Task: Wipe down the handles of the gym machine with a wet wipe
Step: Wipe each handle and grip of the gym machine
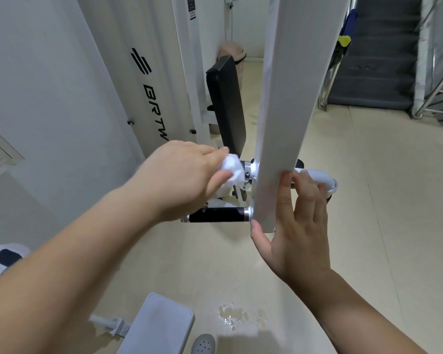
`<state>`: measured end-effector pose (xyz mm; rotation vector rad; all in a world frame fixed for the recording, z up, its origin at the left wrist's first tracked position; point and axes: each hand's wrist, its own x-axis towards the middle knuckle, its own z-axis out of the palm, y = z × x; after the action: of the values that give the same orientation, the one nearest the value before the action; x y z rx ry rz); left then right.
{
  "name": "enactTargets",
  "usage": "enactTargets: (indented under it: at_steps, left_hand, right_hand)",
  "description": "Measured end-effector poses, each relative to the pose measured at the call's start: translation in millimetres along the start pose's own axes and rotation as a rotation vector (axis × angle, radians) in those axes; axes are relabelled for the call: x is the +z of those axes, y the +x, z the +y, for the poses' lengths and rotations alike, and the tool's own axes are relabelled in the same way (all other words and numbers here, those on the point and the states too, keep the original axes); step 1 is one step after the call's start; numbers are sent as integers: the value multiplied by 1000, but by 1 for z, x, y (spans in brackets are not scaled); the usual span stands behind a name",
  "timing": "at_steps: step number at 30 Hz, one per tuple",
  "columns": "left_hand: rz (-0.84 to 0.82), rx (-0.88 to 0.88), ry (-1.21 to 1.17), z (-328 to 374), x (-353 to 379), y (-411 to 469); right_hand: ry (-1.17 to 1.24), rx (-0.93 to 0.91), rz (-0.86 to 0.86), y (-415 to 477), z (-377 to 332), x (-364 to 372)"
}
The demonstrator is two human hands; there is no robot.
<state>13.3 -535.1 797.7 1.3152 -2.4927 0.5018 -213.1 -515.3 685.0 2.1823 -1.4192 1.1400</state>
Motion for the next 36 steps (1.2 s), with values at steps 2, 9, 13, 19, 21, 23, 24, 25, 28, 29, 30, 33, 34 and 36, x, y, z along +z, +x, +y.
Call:
enactTargets:
  at_steps: [2,9,13,19,21,23,24,25,28,29,30,33,34,36]
  left_hand:
    - [43,10,34,18,12,14]
    - [27,22,14,0,6,-2]
    - [29,37,15,-30,-12,-26]
    - [31,27,66,14,7,9]
    - [48,9,78,28,15,22]
    - [51,3,64,33,15,25]
    - [40,-2,58,31,14,22]
    - [28,-10,59,26,11,17]
    - [9,-30,90,1,-3,-8]
    - [4,-44,105,-9,-9,-17]
    - [9,-57,114,-18,-14,-25]
    - [19,-71,103,-31,-24,-38]
    - [15,-64,101,-30,-23,-37]
    - [-22,-64,93,-20,-16,-27]
  right_hand:
    - [-2,10,-2,-1,-1,0]
    - [-38,-29,-9,-3,5,-2]
    - [-22,-23,-39,-4,3,-5]
    - [3,32,-29,-2,-5,-10]
    - [7,33,-34,-3,-5,-12]
    - [13,21,-44,-3,-3,-13]
    - [13,12,-50,-2,-1,-13]
    - [9,-2,-58,-2,1,-14]
    - [-13,-36,-93,-3,6,-14]
    - [-12,-34,-97,-3,6,-14]
    - [-8,-27,-95,-3,5,-14]
    - [15,0,-59,-2,0,-13]
    - [24,10,-52,-3,-2,-13]
    - [29,27,-47,-2,-5,-11]
